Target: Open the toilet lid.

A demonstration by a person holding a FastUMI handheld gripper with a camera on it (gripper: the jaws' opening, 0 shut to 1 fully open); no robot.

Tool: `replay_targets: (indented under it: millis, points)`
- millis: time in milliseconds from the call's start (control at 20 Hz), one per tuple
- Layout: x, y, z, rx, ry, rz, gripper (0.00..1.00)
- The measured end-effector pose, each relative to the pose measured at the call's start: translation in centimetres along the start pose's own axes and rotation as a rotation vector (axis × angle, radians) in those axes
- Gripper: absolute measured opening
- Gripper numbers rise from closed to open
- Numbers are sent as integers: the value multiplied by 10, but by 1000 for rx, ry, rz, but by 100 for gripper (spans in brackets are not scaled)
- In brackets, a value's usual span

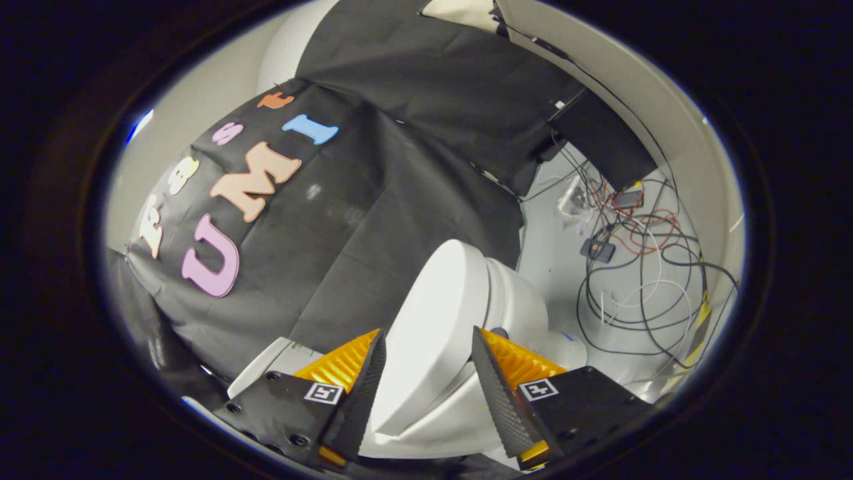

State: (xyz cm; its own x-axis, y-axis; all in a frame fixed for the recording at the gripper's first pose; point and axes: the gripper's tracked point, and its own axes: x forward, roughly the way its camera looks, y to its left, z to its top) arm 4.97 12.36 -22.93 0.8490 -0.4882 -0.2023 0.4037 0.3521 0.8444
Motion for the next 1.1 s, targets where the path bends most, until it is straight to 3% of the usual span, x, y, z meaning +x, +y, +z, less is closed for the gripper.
replay_targets:
  millis: [900,1100]
  points:
    - [9,-7,-36,226,43,-15,81]
    - [19,-26,-39,234,62,-63,81]
